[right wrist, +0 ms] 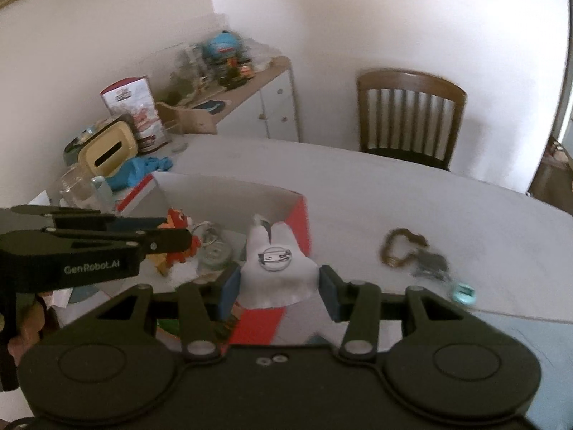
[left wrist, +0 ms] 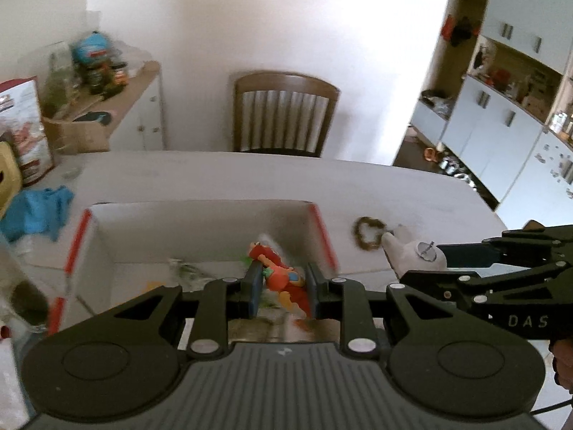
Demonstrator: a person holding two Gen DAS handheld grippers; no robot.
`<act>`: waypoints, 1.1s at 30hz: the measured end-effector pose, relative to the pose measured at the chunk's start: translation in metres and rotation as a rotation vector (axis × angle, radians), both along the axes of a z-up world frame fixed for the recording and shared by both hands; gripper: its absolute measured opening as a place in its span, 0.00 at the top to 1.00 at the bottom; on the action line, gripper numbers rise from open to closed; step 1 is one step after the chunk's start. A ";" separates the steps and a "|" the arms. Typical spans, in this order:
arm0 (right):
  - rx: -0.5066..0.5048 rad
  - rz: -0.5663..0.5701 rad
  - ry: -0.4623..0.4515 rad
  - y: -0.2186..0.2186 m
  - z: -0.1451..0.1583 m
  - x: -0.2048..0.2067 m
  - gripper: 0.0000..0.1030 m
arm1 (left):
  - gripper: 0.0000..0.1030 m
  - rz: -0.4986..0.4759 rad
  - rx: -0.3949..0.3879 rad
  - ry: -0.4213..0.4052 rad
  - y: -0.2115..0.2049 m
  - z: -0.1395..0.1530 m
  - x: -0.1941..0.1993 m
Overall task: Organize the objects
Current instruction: 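Carry the white plush and red figure over the cardboard box, then open the left tool to drop the red figure while the right tool drops the plush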
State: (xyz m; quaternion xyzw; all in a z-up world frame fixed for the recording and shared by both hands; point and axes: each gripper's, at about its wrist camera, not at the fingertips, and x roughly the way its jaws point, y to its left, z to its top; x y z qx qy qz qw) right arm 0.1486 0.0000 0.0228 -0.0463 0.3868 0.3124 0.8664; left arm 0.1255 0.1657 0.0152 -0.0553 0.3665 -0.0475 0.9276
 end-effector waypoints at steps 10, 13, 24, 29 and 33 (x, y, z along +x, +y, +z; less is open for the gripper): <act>-0.070 0.072 -0.002 0.072 -0.016 0.001 0.55 | 0.75 0.072 0.033 0.057 0.062 -0.025 0.015; -0.103 0.070 0.000 0.088 -0.026 0.004 0.55 | 0.75 0.077 0.040 0.079 0.072 -0.036 0.023; -0.226 0.119 -0.014 0.129 -0.064 0.005 0.55 | 0.75 0.009 0.081 0.157 0.076 -0.074 0.047; -0.258 0.131 -0.007 0.136 -0.076 0.006 0.55 | 0.75 -0.009 0.098 0.199 0.075 -0.088 0.053; -0.276 0.132 0.001 0.139 -0.083 0.008 0.54 | 0.75 -0.018 0.100 0.223 0.074 -0.095 0.055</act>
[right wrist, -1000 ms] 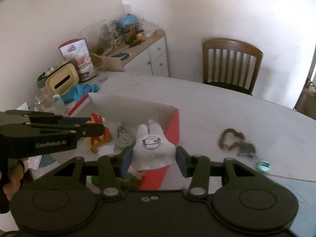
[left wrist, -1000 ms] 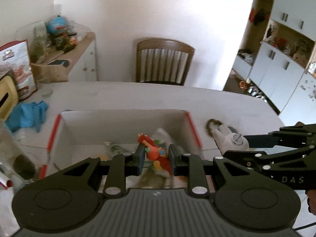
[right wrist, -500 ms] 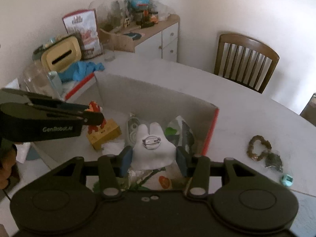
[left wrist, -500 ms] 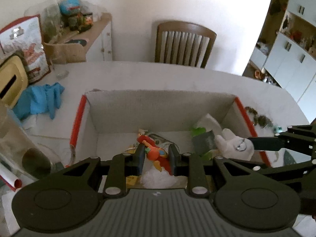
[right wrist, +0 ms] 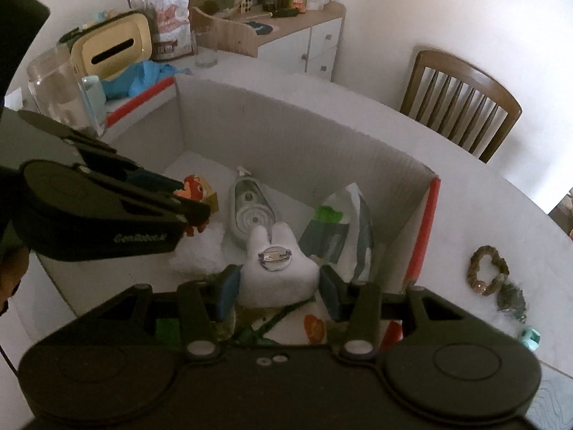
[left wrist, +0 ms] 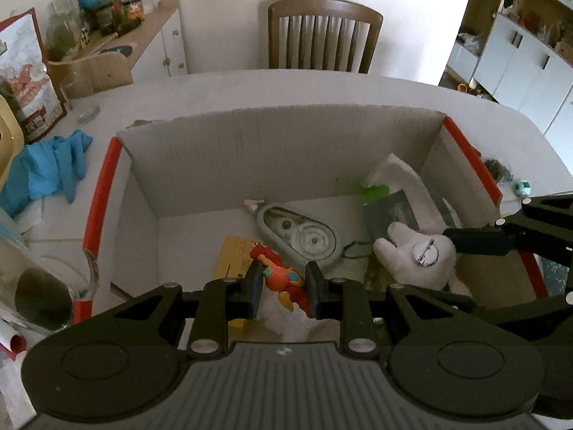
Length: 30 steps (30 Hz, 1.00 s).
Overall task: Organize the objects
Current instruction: 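Open the left tool to drop the red figure while the right tool drops the plush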
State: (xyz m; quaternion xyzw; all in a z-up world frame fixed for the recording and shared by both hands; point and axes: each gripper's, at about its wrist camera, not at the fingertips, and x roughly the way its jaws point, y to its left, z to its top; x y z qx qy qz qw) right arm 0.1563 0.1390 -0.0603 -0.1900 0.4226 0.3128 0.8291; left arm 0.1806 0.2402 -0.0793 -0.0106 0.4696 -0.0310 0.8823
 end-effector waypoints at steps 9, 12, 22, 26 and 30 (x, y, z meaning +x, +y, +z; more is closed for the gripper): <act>-0.011 0.003 0.014 0.000 -0.006 0.002 0.52 | 0.75 0.007 -0.030 0.065 0.004 -0.008 0.008; -0.005 0.002 0.017 -0.002 -0.006 0.002 0.50 | 0.75 0.009 -0.035 0.071 0.005 -0.008 0.009; 0.083 -0.024 0.027 -0.020 0.009 0.001 0.42 | 0.48 0.026 -0.044 0.068 0.006 -0.006 0.005; 0.107 -0.032 0.026 -0.028 0.015 0.000 0.42 | 0.46 0.026 -0.051 0.059 0.004 -0.002 0.001; 0.139 -0.047 0.027 -0.038 0.024 -0.001 0.40 | 0.45 0.026 -0.050 0.039 0.002 0.005 -0.005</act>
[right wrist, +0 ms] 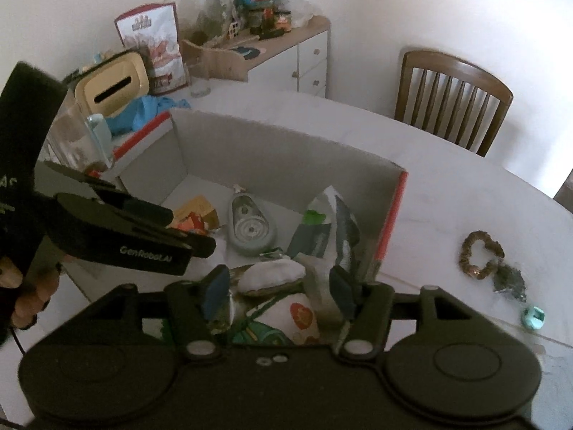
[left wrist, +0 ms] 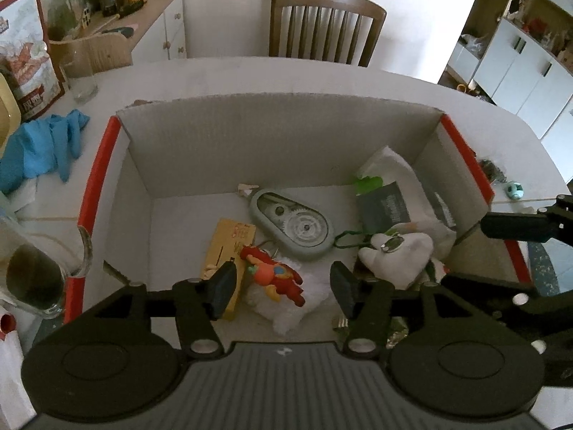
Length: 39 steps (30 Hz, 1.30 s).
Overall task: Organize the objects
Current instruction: 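Open the left tool to drop the red figure while the right tool drops the plush, then move both tools back over the remaining items on the table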
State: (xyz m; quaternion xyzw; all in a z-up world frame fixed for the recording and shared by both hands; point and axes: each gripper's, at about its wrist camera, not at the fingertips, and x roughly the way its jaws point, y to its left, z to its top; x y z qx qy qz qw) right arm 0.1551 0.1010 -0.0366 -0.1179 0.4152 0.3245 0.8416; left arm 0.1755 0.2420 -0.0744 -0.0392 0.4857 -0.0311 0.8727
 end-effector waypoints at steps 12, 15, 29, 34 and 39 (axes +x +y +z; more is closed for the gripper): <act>0.090 -0.030 -0.004 -0.042 0.024 -0.013 0.33 | 0.34 0.013 -0.005 -0.070 -0.012 0.028 -0.026; 0.113 -0.038 -0.008 -0.052 0.030 -0.017 0.30 | 0.31 0.011 -0.015 -0.099 -0.018 0.037 -0.034; 0.160 -0.122 -0.028 -0.121 0.040 -0.029 0.13 | 0.24 -0.026 -0.030 -0.177 -0.073 0.068 -0.057; 0.171 -0.171 -0.034 -0.156 0.040 -0.028 0.09 | 0.19 -0.035 -0.041 -0.190 -0.099 0.073 -0.058; 0.167 -0.228 -0.057 -0.190 0.038 -0.027 0.06 | 0.19 -0.038 -0.041 -0.185 -0.124 0.073 -0.053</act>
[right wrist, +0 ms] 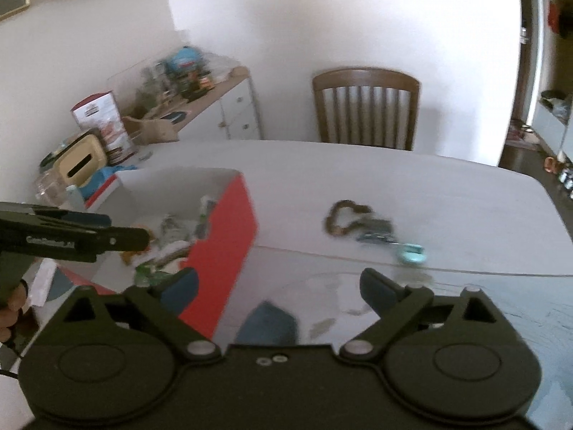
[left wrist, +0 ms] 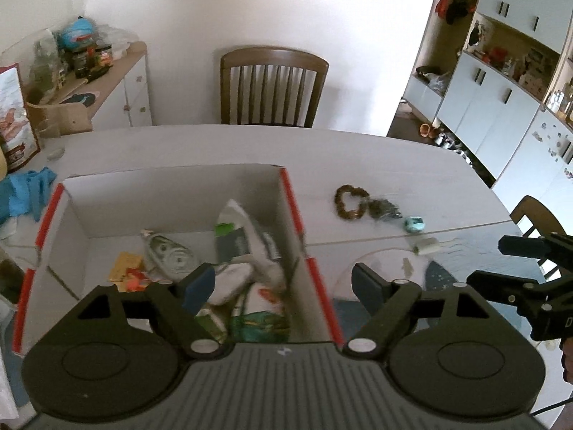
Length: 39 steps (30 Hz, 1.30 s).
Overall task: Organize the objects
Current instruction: 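Move both tools back over the remaining items on the table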
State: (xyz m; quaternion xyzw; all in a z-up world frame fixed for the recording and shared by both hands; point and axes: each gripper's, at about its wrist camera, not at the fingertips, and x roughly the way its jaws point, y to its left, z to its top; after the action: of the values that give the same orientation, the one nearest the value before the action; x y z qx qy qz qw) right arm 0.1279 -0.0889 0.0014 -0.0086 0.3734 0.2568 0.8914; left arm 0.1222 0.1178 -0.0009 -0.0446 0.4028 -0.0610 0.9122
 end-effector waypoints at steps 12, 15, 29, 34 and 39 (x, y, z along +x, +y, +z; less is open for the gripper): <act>-0.029 -0.089 -0.001 -0.066 -0.019 0.010 0.06 | 0.04 -0.032 0.000 -0.010 -0.066 -0.007 0.023; -0.039 -0.090 0.002 -0.075 -0.024 0.015 0.06 | 0.01 -0.033 -0.001 -0.011 -0.082 -0.011 0.030; -0.086 -0.063 0.032 -0.091 -0.057 0.050 0.08 | 0.01 -0.016 0.008 0.003 -0.133 -0.040 0.087; -0.097 -0.053 0.042 -0.091 -0.073 0.063 0.10 | 0.01 -0.027 0.005 0.010 -0.148 -0.053 0.104; -0.101 -0.061 0.056 -0.090 -0.088 0.076 0.11 | 0.01 -0.021 -0.012 0.036 -0.158 -0.068 0.121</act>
State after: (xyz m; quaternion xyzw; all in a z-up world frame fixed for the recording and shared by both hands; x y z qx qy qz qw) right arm 0.2039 -0.1788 -0.0865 -0.0351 0.4106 0.2107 0.8864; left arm 0.2434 -0.0403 -0.0685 -0.0466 0.4193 -0.0722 0.9038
